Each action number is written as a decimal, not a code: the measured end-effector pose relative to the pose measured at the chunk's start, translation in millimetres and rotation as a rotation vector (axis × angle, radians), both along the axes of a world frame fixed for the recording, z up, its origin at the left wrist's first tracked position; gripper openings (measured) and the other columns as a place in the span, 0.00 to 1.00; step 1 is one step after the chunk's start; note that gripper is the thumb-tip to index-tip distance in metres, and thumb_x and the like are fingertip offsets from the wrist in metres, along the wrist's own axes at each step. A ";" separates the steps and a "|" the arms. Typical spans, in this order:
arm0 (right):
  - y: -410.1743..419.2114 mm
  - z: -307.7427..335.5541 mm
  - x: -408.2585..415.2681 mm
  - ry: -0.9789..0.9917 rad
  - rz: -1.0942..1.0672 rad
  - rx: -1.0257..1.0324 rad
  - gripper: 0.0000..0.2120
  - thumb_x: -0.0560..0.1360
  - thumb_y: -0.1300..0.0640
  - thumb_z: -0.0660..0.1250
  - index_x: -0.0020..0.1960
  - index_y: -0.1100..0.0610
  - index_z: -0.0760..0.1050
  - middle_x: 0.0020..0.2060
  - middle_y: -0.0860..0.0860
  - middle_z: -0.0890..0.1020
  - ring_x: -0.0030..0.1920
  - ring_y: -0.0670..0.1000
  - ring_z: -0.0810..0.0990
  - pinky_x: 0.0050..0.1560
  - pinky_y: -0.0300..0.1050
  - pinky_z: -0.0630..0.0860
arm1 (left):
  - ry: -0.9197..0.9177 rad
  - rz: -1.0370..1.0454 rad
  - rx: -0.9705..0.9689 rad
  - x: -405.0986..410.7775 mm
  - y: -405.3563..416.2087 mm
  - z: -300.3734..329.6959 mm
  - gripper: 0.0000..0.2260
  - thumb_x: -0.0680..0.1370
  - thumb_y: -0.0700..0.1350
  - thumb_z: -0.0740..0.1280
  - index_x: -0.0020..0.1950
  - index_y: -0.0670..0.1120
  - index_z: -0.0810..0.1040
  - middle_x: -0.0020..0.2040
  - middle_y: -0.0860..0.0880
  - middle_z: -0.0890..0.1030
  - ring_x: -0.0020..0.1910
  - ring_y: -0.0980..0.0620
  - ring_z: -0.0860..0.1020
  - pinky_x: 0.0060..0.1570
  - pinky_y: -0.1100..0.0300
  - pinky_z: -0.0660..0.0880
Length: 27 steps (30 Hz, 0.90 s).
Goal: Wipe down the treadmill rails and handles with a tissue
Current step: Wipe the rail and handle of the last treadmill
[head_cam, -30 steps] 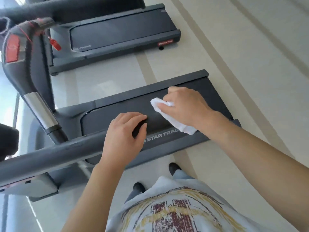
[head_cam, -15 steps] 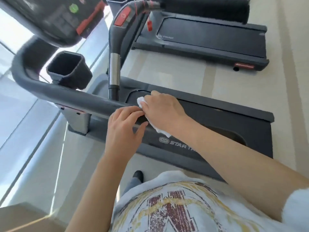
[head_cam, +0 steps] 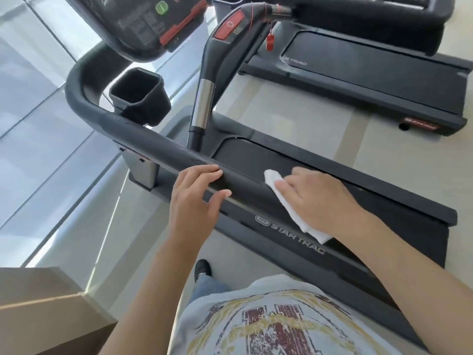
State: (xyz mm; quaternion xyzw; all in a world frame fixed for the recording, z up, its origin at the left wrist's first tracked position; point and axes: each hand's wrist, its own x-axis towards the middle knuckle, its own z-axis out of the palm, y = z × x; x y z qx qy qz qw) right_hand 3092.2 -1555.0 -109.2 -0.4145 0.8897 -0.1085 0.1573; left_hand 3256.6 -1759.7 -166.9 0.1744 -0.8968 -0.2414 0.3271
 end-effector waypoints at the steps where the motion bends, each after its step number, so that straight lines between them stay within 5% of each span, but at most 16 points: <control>1: 8.0 -0.9 2.0 0.031 -0.013 -0.011 0.21 0.87 0.43 0.51 0.37 0.47 0.67 0.40 0.48 0.72 0.38 0.52 0.77 0.39 0.49 0.71 | 0.005 -0.005 0.004 -1.1 -2.5 -1.6 0.14 0.75 0.43 0.80 0.59 0.41 0.85 0.60 0.49 0.84 0.61 0.48 0.78 0.66 0.47 0.76; 5: -6.9 -9.2 15.7 0.353 0.052 -0.170 0.14 0.83 0.57 0.66 0.44 0.48 0.62 0.35 0.50 0.69 0.30 0.56 0.73 0.27 0.51 0.76 | 0.007 -0.034 0.018 -3.2 -12.1 -3.4 0.13 0.75 0.46 0.80 0.57 0.42 0.86 0.59 0.50 0.84 0.59 0.49 0.78 0.62 0.41 0.76; 8: -47.4 -12.8 26.8 0.430 0.086 -0.117 0.15 0.76 0.60 0.73 0.49 0.50 0.66 0.33 0.51 0.68 0.28 0.55 0.68 0.21 0.45 0.69 | -0.013 -0.106 -0.024 -3.7 -23.8 -2.0 0.13 0.75 0.47 0.81 0.56 0.44 0.87 0.58 0.50 0.84 0.58 0.47 0.81 0.63 0.37 0.74; 12: -127.4 -13.2 43.3 0.524 0.113 -0.004 0.18 0.77 0.65 0.56 0.64 0.54 0.71 0.40 0.51 0.65 0.34 0.53 0.66 0.27 0.46 0.61 | -0.036 -0.176 -0.050 2.5 -70.7 4.9 0.13 0.76 0.46 0.80 0.58 0.43 0.86 0.58 0.48 0.84 0.58 0.45 0.80 0.62 0.37 0.75; 15: -186.9 -9.6 49.5 0.516 0.107 -0.006 0.19 0.78 0.65 0.59 0.66 0.54 0.70 0.43 0.53 0.68 0.37 0.54 0.67 0.29 0.48 0.64 | -0.063 -0.155 -0.049 9.2 -117.7 14.2 0.15 0.75 0.46 0.81 0.59 0.42 0.86 0.58 0.47 0.84 0.58 0.45 0.79 0.60 0.40 0.77; 18: -224.3 -7.3 50.6 0.556 0.075 -0.007 0.12 0.78 0.62 0.68 0.59 0.53 0.75 0.42 0.51 0.74 0.33 0.53 0.66 0.26 0.47 0.61 | -0.072 -0.172 -0.067 12.3 -162.6 19.9 0.16 0.74 0.47 0.81 0.59 0.43 0.86 0.58 0.47 0.84 0.59 0.45 0.79 0.61 0.41 0.77; 21: -232.2 -1.6 49.1 0.505 0.042 -0.223 0.18 0.68 0.65 0.80 0.46 0.56 0.71 0.33 0.52 0.73 0.26 0.56 0.71 0.19 0.46 0.71 | -0.119 -0.246 -0.070 6.1 -198.3 21.9 0.16 0.74 0.49 0.80 0.59 0.44 0.86 0.60 0.49 0.83 0.60 0.46 0.79 0.63 0.43 0.76; 24: -225.6 -4.6 52.2 0.401 -0.098 -0.242 0.09 0.78 0.55 0.72 0.44 0.56 0.75 0.35 0.52 0.73 0.31 0.58 0.75 0.27 0.51 0.77 | -0.170 -0.353 -0.086 0.4 -223.5 22.0 0.15 0.75 0.51 0.79 0.59 0.47 0.85 0.60 0.51 0.83 0.61 0.47 0.79 0.67 0.44 0.72; 27: -201.7 -9.6 54.6 0.304 -0.332 -0.167 0.15 0.83 0.46 0.62 0.41 0.52 0.75 0.37 0.48 0.72 0.35 0.54 0.74 0.34 0.49 0.73 | -0.188 -0.438 -0.114 -1.0 -240.0 20.8 0.15 0.75 0.50 0.80 0.60 0.49 0.85 0.60 0.54 0.82 0.61 0.48 0.78 0.68 0.44 0.70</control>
